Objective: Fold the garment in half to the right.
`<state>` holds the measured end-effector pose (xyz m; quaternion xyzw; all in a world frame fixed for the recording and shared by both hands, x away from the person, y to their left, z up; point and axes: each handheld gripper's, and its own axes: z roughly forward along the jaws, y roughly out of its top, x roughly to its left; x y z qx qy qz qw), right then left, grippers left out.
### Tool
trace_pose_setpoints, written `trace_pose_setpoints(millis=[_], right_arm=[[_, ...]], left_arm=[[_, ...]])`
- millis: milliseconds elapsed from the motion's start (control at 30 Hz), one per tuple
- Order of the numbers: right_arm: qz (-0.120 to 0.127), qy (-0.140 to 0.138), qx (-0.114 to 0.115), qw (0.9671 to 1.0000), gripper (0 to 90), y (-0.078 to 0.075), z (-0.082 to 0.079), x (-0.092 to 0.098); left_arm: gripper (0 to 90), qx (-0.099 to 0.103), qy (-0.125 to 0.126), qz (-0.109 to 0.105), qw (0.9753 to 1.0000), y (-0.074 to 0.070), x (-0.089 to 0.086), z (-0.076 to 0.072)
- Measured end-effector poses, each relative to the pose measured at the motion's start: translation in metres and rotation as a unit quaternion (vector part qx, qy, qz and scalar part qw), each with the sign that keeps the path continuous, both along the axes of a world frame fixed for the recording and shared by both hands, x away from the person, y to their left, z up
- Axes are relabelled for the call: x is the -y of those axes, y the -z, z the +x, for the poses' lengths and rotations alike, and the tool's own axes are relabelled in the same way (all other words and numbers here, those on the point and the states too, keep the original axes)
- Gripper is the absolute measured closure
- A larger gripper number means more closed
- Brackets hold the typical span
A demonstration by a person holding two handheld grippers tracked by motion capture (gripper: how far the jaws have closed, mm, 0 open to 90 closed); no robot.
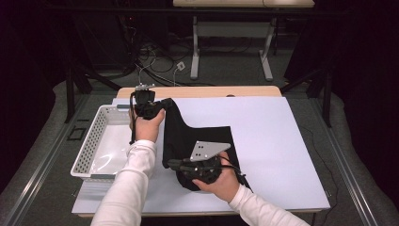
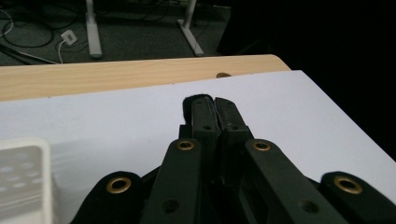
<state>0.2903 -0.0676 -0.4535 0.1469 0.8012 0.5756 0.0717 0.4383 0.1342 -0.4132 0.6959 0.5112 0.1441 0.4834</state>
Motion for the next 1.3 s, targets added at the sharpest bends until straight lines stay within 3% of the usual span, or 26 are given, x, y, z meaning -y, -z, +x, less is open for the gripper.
trace_pose_setpoints(millis=[467,767,1033,1300], right_arm=[[0.012,0.038,-0.009,0.9992,87.7,0.012,-0.007,0.055],[-0.004,0.069,-0.022,0.9974,87.6,0.032,-0.012,0.094],[-0.013,0.094,-0.042,0.9946,87.6,0.05,-0.012,0.12],[-0.01,0.109,-0.056,0.9924,87.6,0.057,-0.014,0.135]], left_arm=[[88.4,0.001,0.04,-0.009,0.9991,0.011,0.049,0.007],[88.4,-0.006,0.069,-0.009,0.9976,0.026,0.085,0.012],[88.4,-0.012,0.084,0.0,0.9964,0.04,0.114,0.017],[88.4,-0.015,0.093,-0.008,0.9955,0.047,0.131,0.019]])
